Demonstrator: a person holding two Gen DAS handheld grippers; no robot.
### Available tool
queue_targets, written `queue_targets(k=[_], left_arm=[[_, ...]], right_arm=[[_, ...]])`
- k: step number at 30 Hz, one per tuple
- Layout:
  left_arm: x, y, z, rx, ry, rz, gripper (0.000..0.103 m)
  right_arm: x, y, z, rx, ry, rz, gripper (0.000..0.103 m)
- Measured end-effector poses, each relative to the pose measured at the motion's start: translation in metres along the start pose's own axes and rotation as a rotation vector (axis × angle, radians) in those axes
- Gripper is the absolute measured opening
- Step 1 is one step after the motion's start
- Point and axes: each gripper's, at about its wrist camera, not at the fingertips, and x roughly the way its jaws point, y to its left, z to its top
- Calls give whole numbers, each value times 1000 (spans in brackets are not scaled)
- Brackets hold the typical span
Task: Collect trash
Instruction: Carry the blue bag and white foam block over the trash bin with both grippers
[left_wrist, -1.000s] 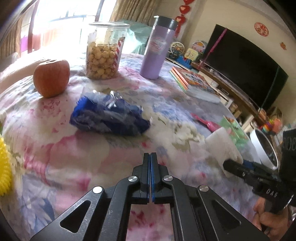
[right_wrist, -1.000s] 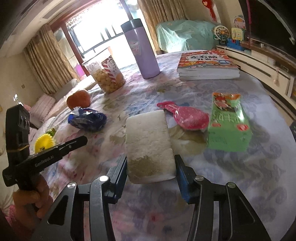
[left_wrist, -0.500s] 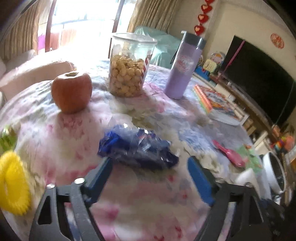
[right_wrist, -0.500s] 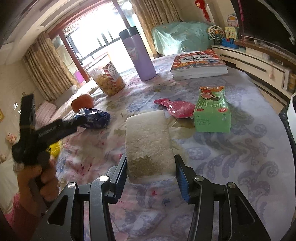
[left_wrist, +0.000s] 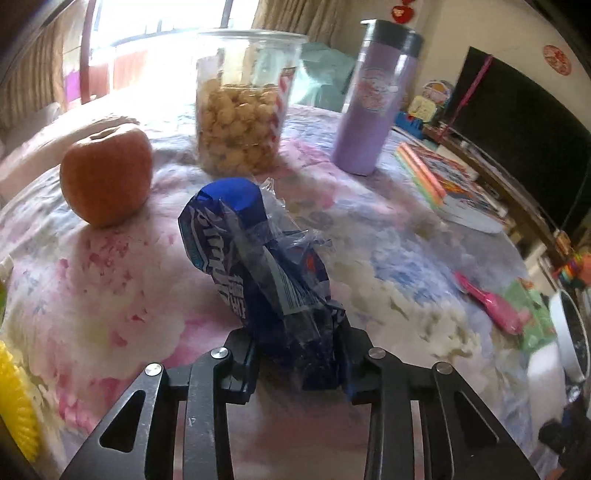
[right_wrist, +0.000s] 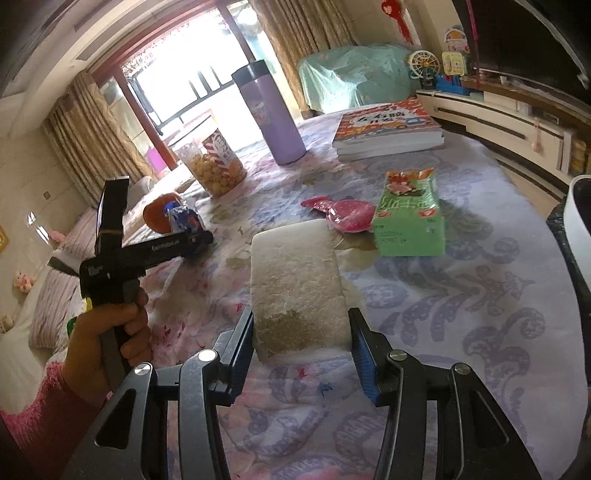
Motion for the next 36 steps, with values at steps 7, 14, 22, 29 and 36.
queue_targets(k=[7,14,22,29,36], left_arm=[[-21,-30,-29,67,10,-111,32],[-46,-69,-53,150,26,-210,32],[-54,-112,-70,245,61,-301,32],[-54,-144,-72,315,88,-354,32],[-44,-181,-71,381,106,-397,32]], right_arm=[[-18,-11,-3,30,-30,-8,49],[-44,-31,-11,70,-62,-48,49],[-75,-52,-20,112,-109,-91,49],[-99,-74,-27,154,-141,-131,49],[-124,-98,-34,202,-175,-173,49]])
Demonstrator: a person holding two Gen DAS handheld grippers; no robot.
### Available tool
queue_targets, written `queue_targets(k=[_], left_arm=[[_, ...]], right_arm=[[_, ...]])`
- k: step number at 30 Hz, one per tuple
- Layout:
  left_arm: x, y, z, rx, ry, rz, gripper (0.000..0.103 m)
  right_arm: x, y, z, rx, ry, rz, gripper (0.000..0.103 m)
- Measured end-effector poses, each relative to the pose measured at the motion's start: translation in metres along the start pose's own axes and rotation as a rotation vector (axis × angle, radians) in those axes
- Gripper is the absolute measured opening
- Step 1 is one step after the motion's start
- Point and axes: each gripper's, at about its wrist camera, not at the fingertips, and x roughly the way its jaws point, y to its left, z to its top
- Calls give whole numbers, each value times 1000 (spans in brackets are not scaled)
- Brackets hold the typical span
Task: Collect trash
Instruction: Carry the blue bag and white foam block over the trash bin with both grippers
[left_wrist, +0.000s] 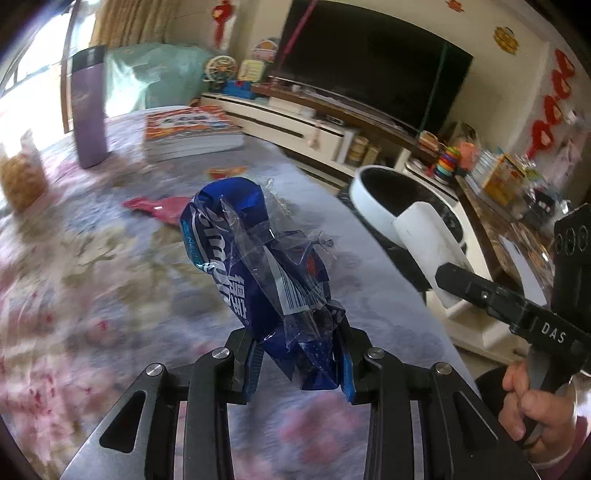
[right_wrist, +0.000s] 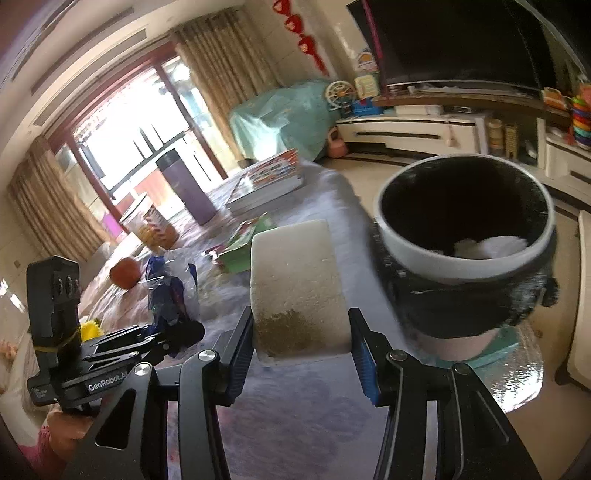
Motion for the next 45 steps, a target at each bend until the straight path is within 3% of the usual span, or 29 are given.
queue_targets(k=[18,45], left_arm=[[45,-52,29,118,39,-72,32],[90,-94,70,204,50,-108,32]], right_arm=[[-33,-58,9,85,-63,-74,49],[-34,-105,42,119,-74,-143,50]])
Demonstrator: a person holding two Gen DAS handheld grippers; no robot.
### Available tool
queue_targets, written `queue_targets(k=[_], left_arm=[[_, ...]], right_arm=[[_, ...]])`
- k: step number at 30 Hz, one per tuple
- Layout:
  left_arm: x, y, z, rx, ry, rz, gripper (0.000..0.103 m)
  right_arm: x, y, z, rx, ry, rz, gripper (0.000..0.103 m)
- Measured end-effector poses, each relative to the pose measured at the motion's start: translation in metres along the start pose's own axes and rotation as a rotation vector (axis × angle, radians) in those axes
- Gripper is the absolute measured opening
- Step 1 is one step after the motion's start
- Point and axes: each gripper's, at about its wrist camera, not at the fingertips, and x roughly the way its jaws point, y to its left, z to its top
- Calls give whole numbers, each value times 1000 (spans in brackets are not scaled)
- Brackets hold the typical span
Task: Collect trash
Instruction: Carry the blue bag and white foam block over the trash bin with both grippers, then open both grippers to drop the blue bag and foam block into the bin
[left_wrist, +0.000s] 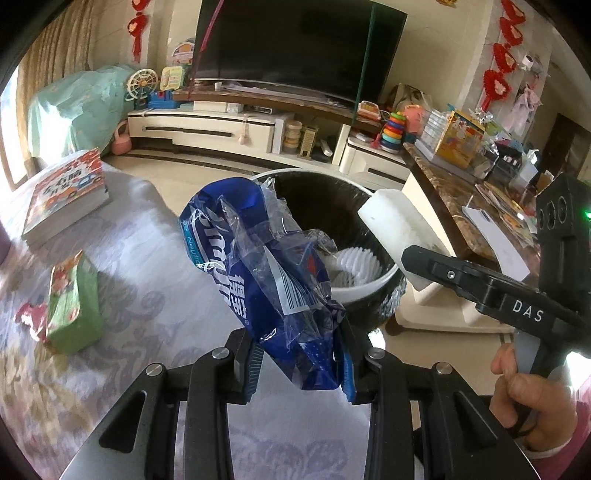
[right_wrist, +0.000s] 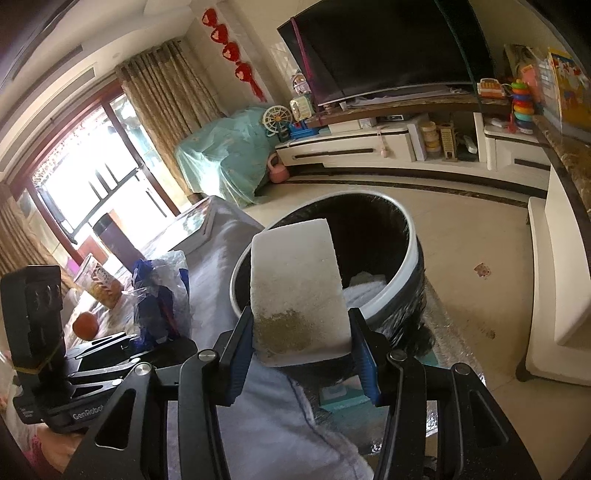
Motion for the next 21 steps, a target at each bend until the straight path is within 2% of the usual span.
queue_targets(k=[10,21], left_arm=[[24,2,29,-4,27,-24,33],[51,-1,55,-3,49,-16,33]], right_arm=[[12,-8,18,-18,27,-38,50],[31,-14,36,-34,59,-59,50]])
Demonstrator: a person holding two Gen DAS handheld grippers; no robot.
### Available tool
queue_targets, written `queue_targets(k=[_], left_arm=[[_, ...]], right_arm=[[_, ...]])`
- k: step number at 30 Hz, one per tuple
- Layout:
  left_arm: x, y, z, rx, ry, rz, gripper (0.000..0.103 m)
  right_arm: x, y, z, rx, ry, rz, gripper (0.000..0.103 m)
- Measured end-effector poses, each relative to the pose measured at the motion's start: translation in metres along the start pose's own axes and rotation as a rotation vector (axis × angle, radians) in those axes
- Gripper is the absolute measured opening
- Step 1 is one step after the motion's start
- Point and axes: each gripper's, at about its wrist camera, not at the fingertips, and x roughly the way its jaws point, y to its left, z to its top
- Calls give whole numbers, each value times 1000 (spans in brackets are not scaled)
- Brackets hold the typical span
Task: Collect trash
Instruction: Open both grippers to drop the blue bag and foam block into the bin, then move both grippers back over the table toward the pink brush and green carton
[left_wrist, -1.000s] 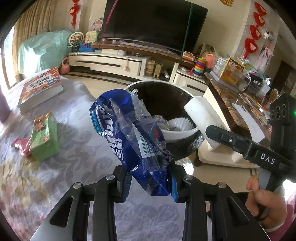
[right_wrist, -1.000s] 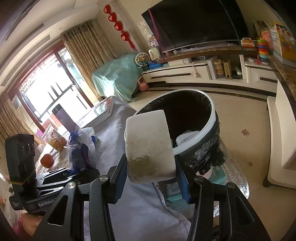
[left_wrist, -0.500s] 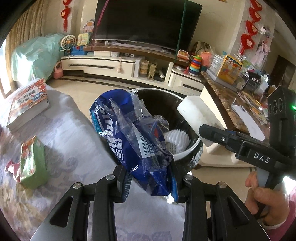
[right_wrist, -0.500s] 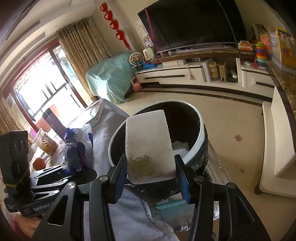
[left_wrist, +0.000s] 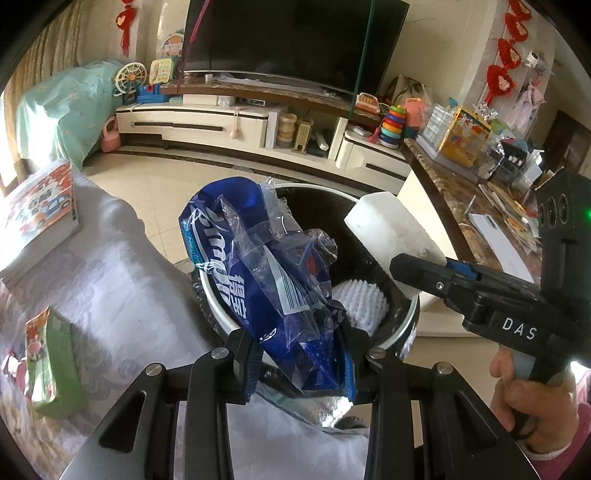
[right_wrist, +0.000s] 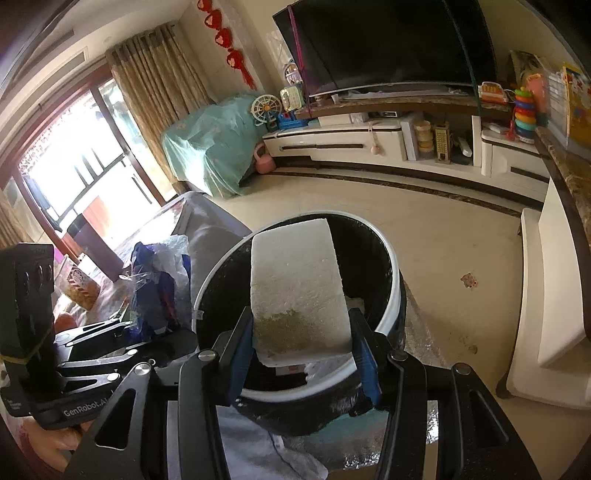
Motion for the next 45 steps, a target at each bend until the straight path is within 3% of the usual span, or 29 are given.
queue_targets(k=[16,22,25,27,37,45], left_arm=[[25,-5,20,-10,39,13,36],[25,-7,23,-18,35,29,50],[22,-10,21,-14,23,45,63],[20,-13,18,-11,14,49,65],[-18,-8,-27,-79,-59,66,65],[-58,11,-82,-158,-102,95,66]], right_arm=[[16,-8,12,0,35,-16,52],[15,-10,18,20,28,-15,56],[11,-12,19,35,12,-2,75],[6,-12,19,45,-4,1,76],[-19,-4,4,83,-66,34,87],[-24,21,-25,90,-41,91,93]])
